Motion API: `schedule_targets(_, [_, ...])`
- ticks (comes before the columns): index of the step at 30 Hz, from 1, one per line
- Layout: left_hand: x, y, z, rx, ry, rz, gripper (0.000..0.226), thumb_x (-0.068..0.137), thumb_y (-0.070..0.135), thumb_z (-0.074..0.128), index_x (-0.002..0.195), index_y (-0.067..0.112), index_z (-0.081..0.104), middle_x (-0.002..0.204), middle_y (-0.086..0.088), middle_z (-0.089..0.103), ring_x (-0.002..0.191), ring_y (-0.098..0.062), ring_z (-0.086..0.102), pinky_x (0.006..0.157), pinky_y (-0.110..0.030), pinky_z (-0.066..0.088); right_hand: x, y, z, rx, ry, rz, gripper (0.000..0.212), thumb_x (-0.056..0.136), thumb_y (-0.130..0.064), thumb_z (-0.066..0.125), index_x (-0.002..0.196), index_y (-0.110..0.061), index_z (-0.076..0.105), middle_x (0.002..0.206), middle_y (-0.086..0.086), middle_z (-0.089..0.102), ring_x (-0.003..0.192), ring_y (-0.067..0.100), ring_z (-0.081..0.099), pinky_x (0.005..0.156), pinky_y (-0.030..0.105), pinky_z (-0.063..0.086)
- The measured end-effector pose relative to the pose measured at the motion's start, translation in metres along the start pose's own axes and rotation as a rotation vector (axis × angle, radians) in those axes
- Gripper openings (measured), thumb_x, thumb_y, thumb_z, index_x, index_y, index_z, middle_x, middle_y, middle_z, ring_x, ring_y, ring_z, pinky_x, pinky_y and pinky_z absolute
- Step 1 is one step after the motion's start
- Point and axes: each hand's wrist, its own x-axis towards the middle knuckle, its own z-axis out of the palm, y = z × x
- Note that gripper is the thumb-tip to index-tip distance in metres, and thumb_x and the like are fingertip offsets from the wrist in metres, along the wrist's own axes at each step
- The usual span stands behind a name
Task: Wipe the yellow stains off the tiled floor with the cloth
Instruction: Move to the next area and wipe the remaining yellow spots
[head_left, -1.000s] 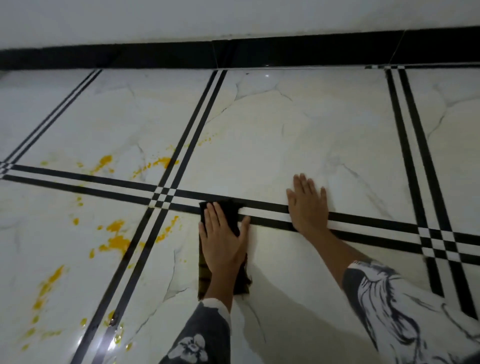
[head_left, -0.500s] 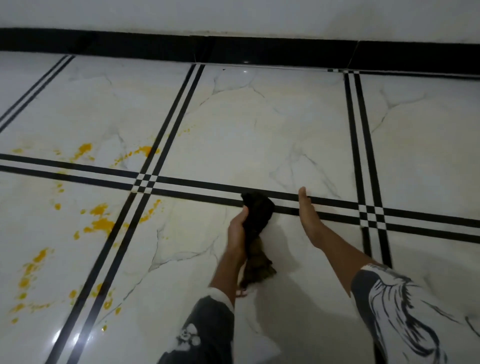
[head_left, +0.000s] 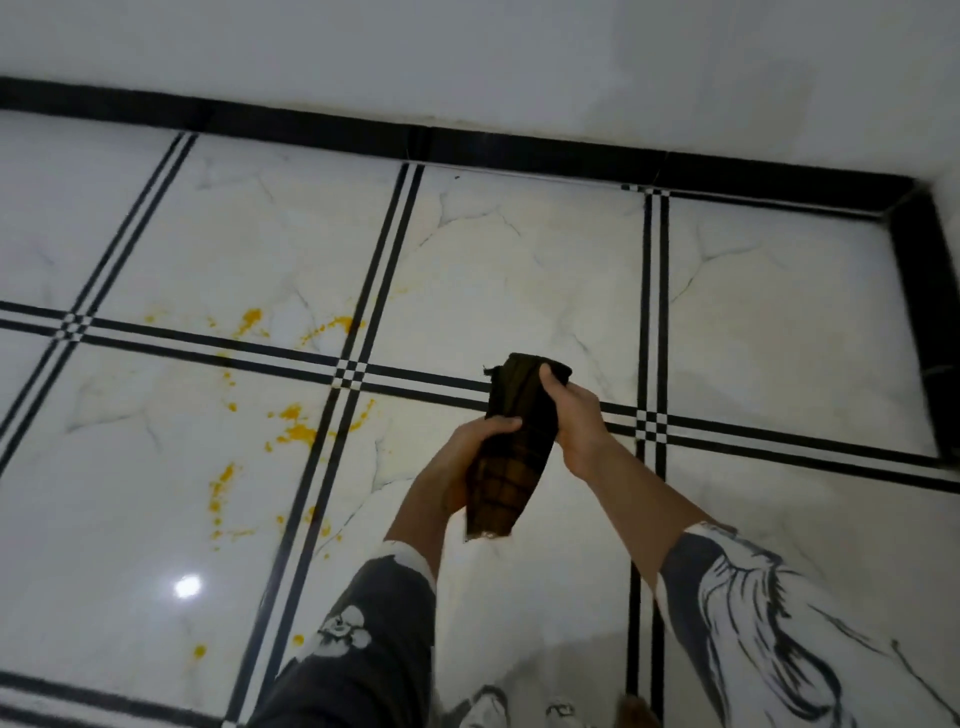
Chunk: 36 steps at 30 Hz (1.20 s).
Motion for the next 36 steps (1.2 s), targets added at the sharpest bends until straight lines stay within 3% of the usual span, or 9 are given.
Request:
schedule_targets(4, [-0.106,0.035,0.014,0.112,0.023,0.067,0.061,0.067,0.019,0.079,0.121,0.002,0.056,0.112,-0.019,0.067,0.103,-0.034,0.065,0.088,-0.042,0.054,-0.095,-0.072,0.011,0.006,0.030,0.054,0.042,0.091,-0.027,0.058,0.122,0.001,0.054,0.125,0.016,0.058,0.116,0.030,0.056,0.086,0.035,0.050])
schedule_targets(8, [-0.235,0.076,0.026,-0.005,0.061,0.127,0.040,0.076,0.010,0.074,0.113,0.005,0.062,0.106,-0.017,0.070,0.095,-0.033,0.068,0.078,-0.041,0.057,-0.205,-0.131,0.029,0.117,0.046,0.125,0.041,0.091,-0.020,0.058,0.124,0.004,0.051,0.131,0.020,0.055,0.119,0.031,0.054,0.086,0.035,0.048])
schedule_targets(13, [-0.386,0.120,0.026,0.145,0.112,0.134,0.041,0.073,0.007,0.076,0.112,0.006,0.063,0.100,-0.014,0.071,0.087,-0.028,0.070,0.070,-0.037,0.059,-0.344,-0.161,0.061,0.314,0.098,0.190,0.049,0.089,-0.024,0.060,0.128,0.002,0.046,0.133,0.019,0.052,0.119,0.033,0.054,0.087,0.040,0.049])
schedule_targets(18, [-0.456,0.132,0.007,0.341,0.115,0.170,0.032,0.077,0.001,0.071,0.108,-0.001,0.064,0.094,-0.015,0.068,0.081,-0.026,0.067,0.071,-0.032,0.057,-0.424,-0.133,0.092,-0.116,0.154,0.266,0.059,0.092,-0.046,0.048,0.131,-0.001,0.045,0.135,0.019,0.050,0.121,0.035,0.049,0.101,0.045,0.042])
schedule_targets(21, [-0.487,0.123,-0.017,0.406,0.200,0.185,0.030,0.076,-0.003,0.070,0.106,-0.004,0.063,0.086,-0.014,0.065,0.079,-0.027,0.064,0.068,-0.033,0.054,-0.460,-0.117,0.116,-0.230,0.149,0.175,0.061,0.093,-0.046,0.046,0.135,-0.002,0.043,0.138,0.015,0.047,0.124,0.032,0.045,0.100,0.039,0.038])
schedule_targets(23, [-0.506,0.111,-0.037,0.455,0.315,0.216,0.033,0.075,-0.006,0.070,0.108,-0.007,0.063,0.090,-0.015,0.065,0.090,-0.032,0.064,0.080,-0.037,0.053,-0.484,-0.104,0.134,-0.309,0.121,0.104,0.058,0.094,-0.045,0.045,0.133,-0.002,0.046,0.137,0.014,0.048,0.124,0.032,0.045,0.096,0.036,0.038])
schedule_targets(27, [-0.549,0.081,-0.082,0.645,0.512,0.213,0.036,0.072,-0.002,0.074,0.107,-0.006,0.065,0.108,-0.018,0.066,0.105,-0.033,0.061,0.093,-0.039,0.049,-0.531,-0.065,0.170,-0.332,0.013,0.050,0.055,0.094,-0.044,0.045,0.130,-0.002,0.049,0.120,0.010,0.053,0.109,0.026,0.048,0.084,0.029,0.033])
schedule_targets(32, [-0.597,0.044,-0.142,0.584,0.539,0.159,0.048,0.070,-0.003,0.077,0.114,-0.010,0.060,0.116,-0.022,0.062,0.109,-0.036,0.059,0.096,-0.043,0.048,-0.586,-0.012,0.212,-0.344,-0.011,0.110,0.052,0.095,-0.042,0.044,0.126,-0.001,0.051,0.133,0.015,0.052,0.122,0.029,0.047,0.099,0.036,0.036])
schedule_targets(36, [-0.625,0.031,-0.191,0.554,0.589,0.126,0.044,0.066,-0.002,0.080,0.103,-0.010,0.060,0.112,-0.024,0.062,0.105,-0.037,0.059,0.093,-0.046,0.050,-0.616,0.008,0.248,-0.373,0.006,0.112,0.053,0.095,-0.042,0.043,0.126,0.000,0.051,0.133,0.016,0.051,0.124,0.030,0.045,0.101,0.036,0.034])
